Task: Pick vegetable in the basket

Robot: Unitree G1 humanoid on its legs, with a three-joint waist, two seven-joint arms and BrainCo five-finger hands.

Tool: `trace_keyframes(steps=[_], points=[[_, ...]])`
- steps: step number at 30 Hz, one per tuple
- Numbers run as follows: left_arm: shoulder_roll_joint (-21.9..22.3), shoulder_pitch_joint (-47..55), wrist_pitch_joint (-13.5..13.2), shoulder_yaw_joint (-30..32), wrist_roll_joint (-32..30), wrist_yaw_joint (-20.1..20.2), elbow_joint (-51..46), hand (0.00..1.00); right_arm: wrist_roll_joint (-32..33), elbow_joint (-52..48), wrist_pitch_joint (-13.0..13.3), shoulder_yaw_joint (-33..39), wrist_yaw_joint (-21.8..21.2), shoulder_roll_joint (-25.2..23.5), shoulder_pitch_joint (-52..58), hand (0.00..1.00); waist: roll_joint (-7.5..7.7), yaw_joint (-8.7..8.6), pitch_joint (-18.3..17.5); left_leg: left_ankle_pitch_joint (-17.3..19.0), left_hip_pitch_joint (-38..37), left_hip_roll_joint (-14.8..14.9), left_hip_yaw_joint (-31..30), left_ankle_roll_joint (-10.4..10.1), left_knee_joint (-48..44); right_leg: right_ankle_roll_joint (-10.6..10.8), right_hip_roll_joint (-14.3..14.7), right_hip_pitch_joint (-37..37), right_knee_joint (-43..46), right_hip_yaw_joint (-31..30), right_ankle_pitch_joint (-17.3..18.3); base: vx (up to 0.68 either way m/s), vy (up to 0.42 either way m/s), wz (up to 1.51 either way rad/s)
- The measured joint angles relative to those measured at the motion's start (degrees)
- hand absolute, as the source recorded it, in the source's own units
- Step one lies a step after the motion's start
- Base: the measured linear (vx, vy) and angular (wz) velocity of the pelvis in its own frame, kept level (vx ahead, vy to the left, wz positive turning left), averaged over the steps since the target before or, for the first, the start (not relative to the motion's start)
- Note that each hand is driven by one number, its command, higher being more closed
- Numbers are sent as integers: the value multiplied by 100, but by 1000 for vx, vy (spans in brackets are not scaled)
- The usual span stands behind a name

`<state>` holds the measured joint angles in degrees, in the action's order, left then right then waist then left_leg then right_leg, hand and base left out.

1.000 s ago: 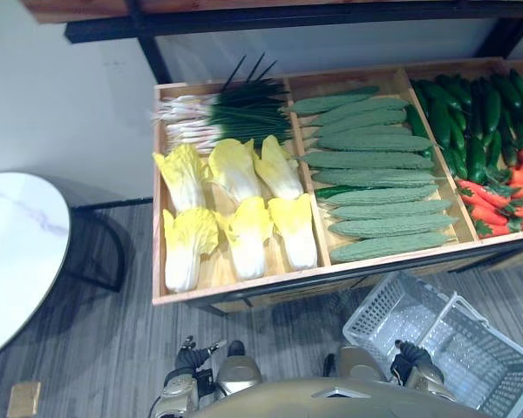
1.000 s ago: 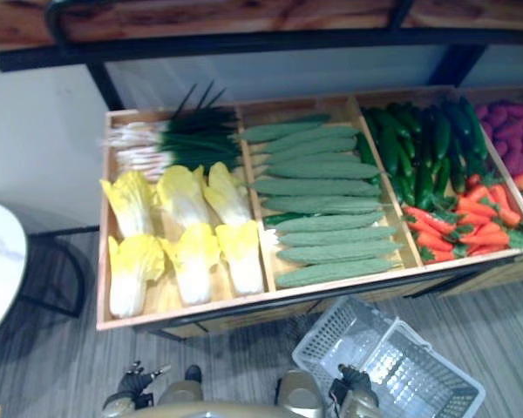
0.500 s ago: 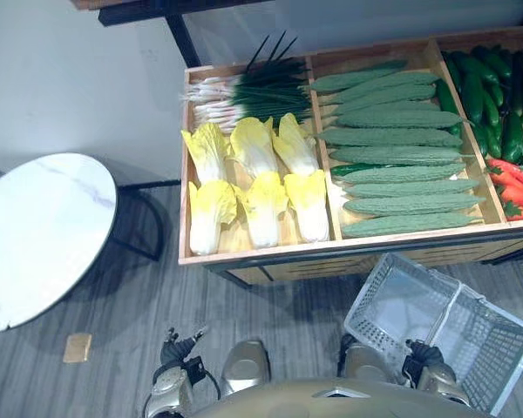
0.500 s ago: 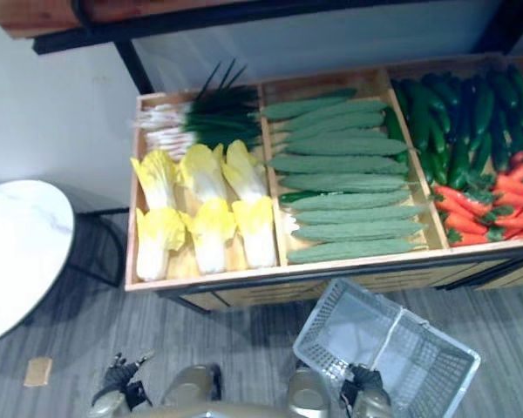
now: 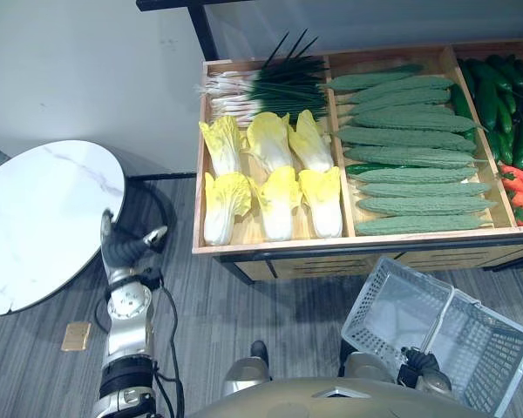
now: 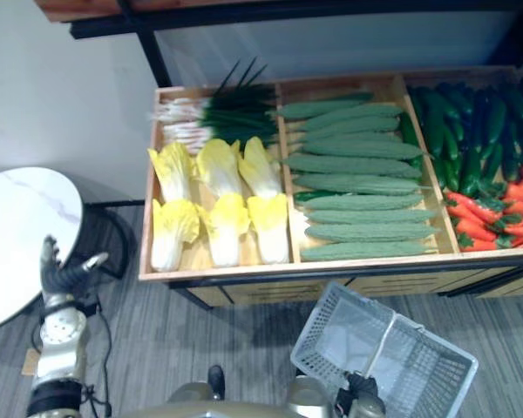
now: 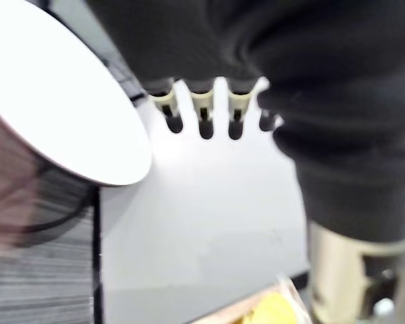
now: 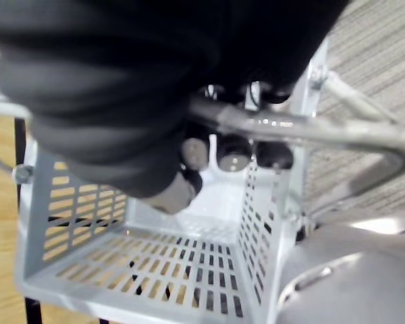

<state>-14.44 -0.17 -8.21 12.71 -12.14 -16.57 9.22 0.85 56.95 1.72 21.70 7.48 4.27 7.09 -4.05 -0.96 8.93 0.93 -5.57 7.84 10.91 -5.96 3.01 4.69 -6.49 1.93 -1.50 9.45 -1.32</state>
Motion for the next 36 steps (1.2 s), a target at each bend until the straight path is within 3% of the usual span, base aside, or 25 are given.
trace_keyframes(steps=[7,13,23,24,36], points=[[-224,-279,-5,-708,-1153,-1,-412,0,-186,-37,-2,-40,-21,14,-8,100,-17,-161,-19,13,-241,11,302,-15,89,7,75,60,-100,-289,-91,-6,1,-21],[-225,-462,41,-1209,-1622,115,-269,0,-222,-61,-6,-41,-26,15,-18,100,-17,-258,-19,36,-264,6,427,-22,85,18,82,64,-200,-391,-160,-3,4,-11],[-280,-1066,317,-1617,-1893,251,836,0,-220,-253,-4,-24,14,53,-129,100,-125,-356,122,47,-12,12,681,-37,41,25,111,-333,-193,-643,-227,-20,-3,-12],[-283,-1142,325,-1650,-1897,252,947,0,-220,-266,-7,-9,48,54,-233,100,-164,-439,209,47,40,14,701,-37,24,23,113,-393,-182,-661,-234,5,-5,-6],[-303,-2383,465,-2013,-1893,240,2386,0,-207,-370,3,212,275,96,-890,100,-433,-557,928,50,354,-3,953,-45,-38,37,104,-1118,386,-971,-70,5,-2,-12]])
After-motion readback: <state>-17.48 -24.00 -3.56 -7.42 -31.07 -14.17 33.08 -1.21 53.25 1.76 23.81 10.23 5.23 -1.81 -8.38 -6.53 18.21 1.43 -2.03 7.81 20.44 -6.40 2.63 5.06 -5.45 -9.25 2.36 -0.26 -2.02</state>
